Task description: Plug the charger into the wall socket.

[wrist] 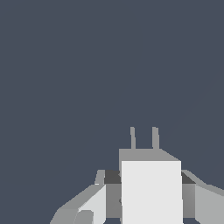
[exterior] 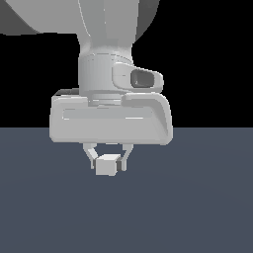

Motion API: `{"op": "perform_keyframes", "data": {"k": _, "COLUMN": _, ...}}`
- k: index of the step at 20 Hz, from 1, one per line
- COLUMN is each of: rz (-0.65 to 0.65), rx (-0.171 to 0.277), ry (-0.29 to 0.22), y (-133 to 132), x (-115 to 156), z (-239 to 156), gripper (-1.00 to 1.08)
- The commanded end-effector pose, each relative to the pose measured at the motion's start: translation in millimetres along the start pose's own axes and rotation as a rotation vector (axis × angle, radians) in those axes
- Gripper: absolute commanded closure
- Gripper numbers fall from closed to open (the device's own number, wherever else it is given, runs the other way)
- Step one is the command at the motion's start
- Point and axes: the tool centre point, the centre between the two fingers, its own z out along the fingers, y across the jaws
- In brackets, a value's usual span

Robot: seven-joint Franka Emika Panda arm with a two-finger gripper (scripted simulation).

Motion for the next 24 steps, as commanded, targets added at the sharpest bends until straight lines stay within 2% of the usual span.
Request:
{"op": "perform_keyframes", "data": {"k": 1, "rz": -0.052, "rx": 0.003, "ry": 0.001, "y": 5.7, "x": 9.5, "z": -6.4, "gripper": 1.08}}
{"op": "perform_keyframes", "data": {"k": 15, "rz": -0.352, "rx": 0.023, "ry": 0.001, "y": 25.2, "x": 68.1, "z": -40.7, "gripper": 1.08}}
{"op": "perform_keyframes", "data": {"k": 24, "rz": -0.476, "rx": 0.031, "ry": 0.000, "y": 26.4, "x": 93.8, "z": -54.1, "gripper": 1.08}}
